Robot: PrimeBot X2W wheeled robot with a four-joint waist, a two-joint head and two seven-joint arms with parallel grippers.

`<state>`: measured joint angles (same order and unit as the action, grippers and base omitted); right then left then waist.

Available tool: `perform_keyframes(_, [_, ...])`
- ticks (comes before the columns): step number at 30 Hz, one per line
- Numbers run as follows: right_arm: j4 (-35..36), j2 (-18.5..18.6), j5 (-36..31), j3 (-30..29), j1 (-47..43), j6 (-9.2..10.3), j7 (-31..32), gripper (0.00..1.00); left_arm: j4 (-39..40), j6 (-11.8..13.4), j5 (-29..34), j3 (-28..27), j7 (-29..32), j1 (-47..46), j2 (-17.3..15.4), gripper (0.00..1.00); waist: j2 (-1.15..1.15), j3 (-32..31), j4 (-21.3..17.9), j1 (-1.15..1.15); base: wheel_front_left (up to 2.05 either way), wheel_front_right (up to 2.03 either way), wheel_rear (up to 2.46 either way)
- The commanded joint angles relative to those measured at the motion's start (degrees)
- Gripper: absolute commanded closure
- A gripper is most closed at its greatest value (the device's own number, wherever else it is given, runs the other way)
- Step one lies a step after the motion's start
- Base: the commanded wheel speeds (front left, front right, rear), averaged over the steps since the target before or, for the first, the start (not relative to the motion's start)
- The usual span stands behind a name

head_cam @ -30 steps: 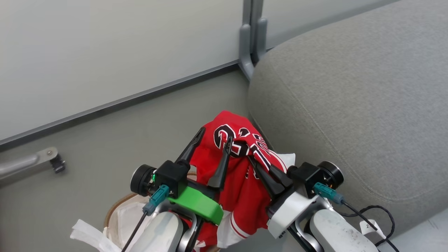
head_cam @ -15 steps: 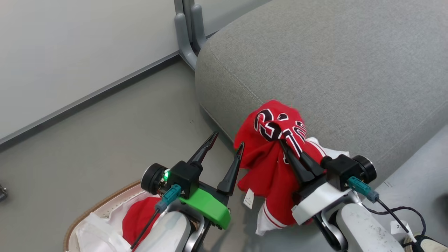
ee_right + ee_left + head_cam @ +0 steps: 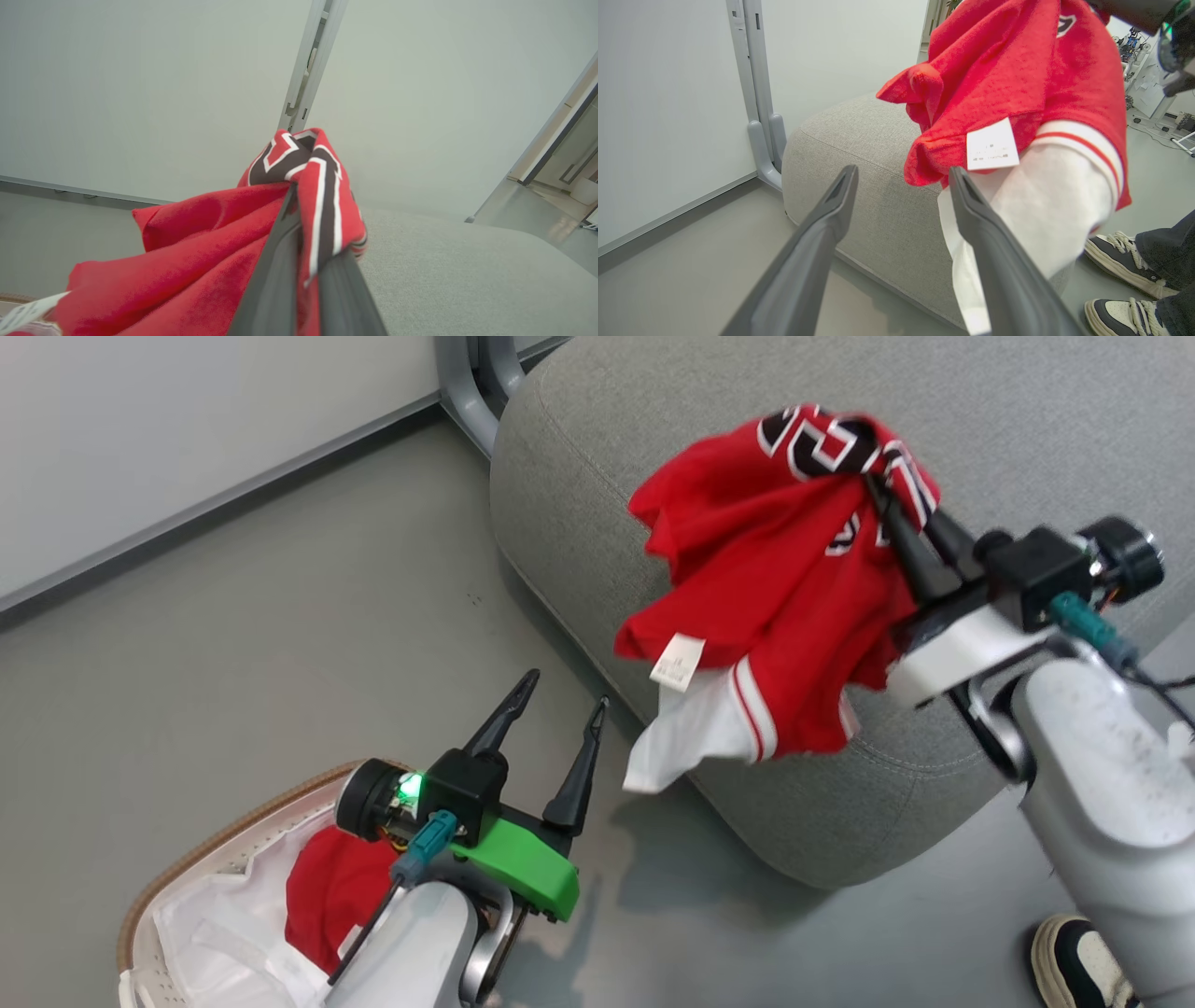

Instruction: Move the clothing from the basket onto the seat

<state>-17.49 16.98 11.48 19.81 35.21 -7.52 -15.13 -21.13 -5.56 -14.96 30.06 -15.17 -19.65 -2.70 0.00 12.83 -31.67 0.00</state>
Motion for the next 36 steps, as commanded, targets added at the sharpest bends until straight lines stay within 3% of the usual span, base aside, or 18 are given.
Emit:
perform_keyframes(1, [-1.32, 0.93, -0.47, 0.15, 3.01, 0.06, -0.03, 1.0, -0.07, 0.02, 0.98, -1.1, 0.03, -0.14, -0.39, 0.0, 0.0, 2.98, 0.21, 0.0, 0.0, 0.0, 0.0])
perform_keyframes(7, [-8.37, 5.85, -2.27, -3.41, 13.52, 0.07, -0.03, 1.0, -0.19, -0.76, 4.22, -2.84, 0.03, -1.86, -0.86, 0.0, 0.0, 8.67, 4.4, 0.0, 0.0, 0.0, 0.0])
perform_keyframes(15, [-17.51, 9.06, -5.33, -10.77, 21.94, 0.07, -0.03, 1.0, -0.13, -1.47, 6.89, -3.49, 0.03, -4.83, -1.71, 0.0, 0.0, 15.29, 9.12, 0.0, 0.0, 0.0, 0.0])
perform_keyframes(22, [-22.38, 7.68, -11.04, -19.99, 22.29, 0.08, -0.03, 1.0, 0.3, -1.72, 7.52, -3.6, 0.03, -5.98, -1.77, 0.0, 0.0, 18.44, 11.58, 0.0, 0.0, 0.0, 0.0])
perform_keyframes(29, [-26.6, 5.47, -17.39, -35.17, 19.42, 0.08, -0.02, 1.0, 0.57, -1.89, 7.98, -3.97, 0.03, -6.64, -1.71, 0.0, 0.0, 20.13, 13.37, 0.0, 0.0, 0.0, 0.0])
perform_keyframes(30, [-27.12, 4.89, -18.22, -36.64, 18.94, 0.08, -0.02, 0.91, 0.52, -1.9, 8.04, -4.17, 0.03, -6.76, -1.76, 0.0, 0.0, 20.25, 13.48, 0.0, 0.0, 0.0, 0.0])
perform_keyframes(31, [-27.55, 4.38, -18.85, -37.49, 18.54, 0.08, -0.02, 0.66, 0.49, -1.91, 8.09, -4.39, 0.03, -6.77, -1.81, 0.0, 0.0, 20.32, 13.54, 0.0, 0.0, 0.0, 0.0])
perform_keyframes(32, [-28.35, 3.75, -19.5, -38.25, 17.85, 0.08, -0.02, 0.28, 0.4, -1.85, 8.19, -4.63, 0.03, -6.77, -1.86, 0.0, 0.0, 20.37, 13.6, 0.0, 0.0, 0.0, 0.0])
perform_keyframes(33, [-29.08, 3.22, -19.92, -38.59, 17.33, 0.08, -0.02, 0.0, 0.3, -1.84, 8.22, -4.81, 0.03, -6.72, -1.85, 0.0, 0.0, 20.35, 13.65, 0.0, 0.0, 0.0, 0.0])
perform_keyframes(36, [-29.0, 2.11, -20.4, -39.43, 15.35, 0.08, -0.02, 0.0, -0.11, -1.83, 8.31, -5.46, 0.03, -6.54, -1.72, 0.0, 0.0, 20.03, 13.96, 0.0, 0.0, 0.0, 0.0])
